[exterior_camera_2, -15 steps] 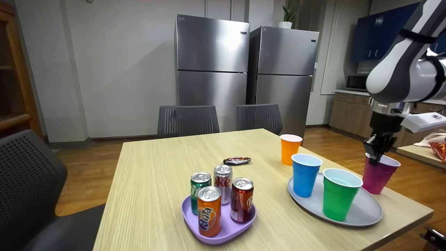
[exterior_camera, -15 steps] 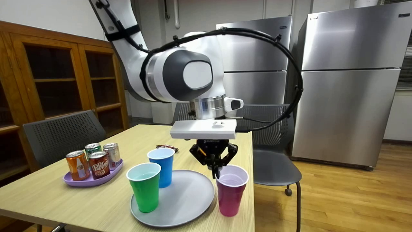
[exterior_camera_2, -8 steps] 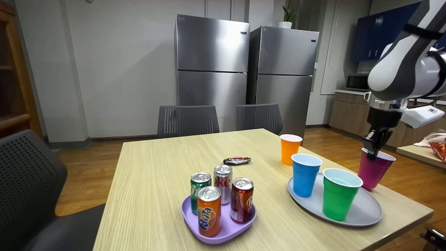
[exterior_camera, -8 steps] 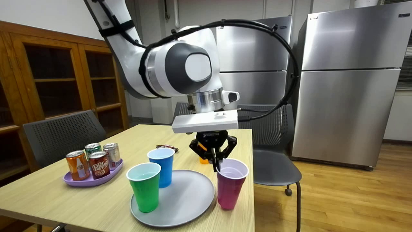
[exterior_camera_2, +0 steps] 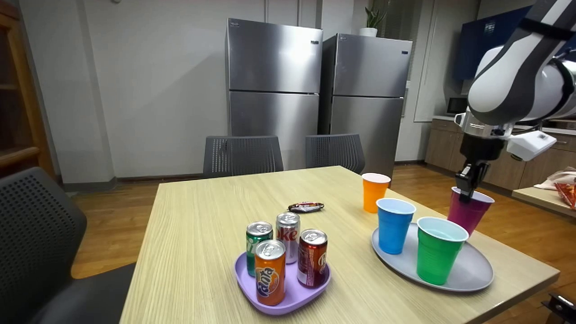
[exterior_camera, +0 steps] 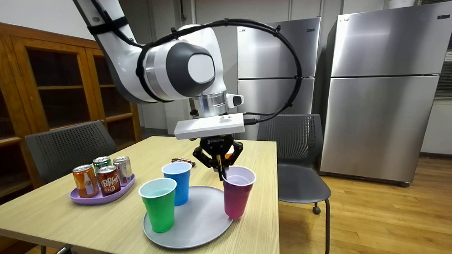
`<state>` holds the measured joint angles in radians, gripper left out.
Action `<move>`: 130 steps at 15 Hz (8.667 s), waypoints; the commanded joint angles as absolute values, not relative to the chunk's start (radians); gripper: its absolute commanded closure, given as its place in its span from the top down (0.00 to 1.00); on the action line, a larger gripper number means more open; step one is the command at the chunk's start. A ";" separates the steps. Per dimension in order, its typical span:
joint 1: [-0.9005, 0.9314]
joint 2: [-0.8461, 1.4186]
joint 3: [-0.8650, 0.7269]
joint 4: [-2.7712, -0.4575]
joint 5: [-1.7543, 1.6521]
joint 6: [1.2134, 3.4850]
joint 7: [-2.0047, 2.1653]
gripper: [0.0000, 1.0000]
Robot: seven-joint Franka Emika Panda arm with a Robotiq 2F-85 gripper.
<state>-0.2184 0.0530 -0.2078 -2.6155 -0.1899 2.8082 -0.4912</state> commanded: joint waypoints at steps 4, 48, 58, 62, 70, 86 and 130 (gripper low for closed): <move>-0.183 -0.069 -0.183 -2.710 -0.244 2.787 -0.508 0.01; -0.150 -0.047 -0.183 -2.773 -0.310 2.824 -0.629 0.82; -0.129 -0.082 -0.184 -2.758 -0.158 2.811 -0.657 1.00; -0.132 -0.060 -0.183 -2.706 -0.165 2.807 -0.619 1.00; -0.135 -0.053 -0.184 -2.732 -0.180 2.822 -0.631 1.00; -0.131 0.114 -0.156 -2.461 -0.145 2.845 -0.517 1.00; -0.220 0.551 -0.047 -1.902 0.005 2.745 -0.317 1.00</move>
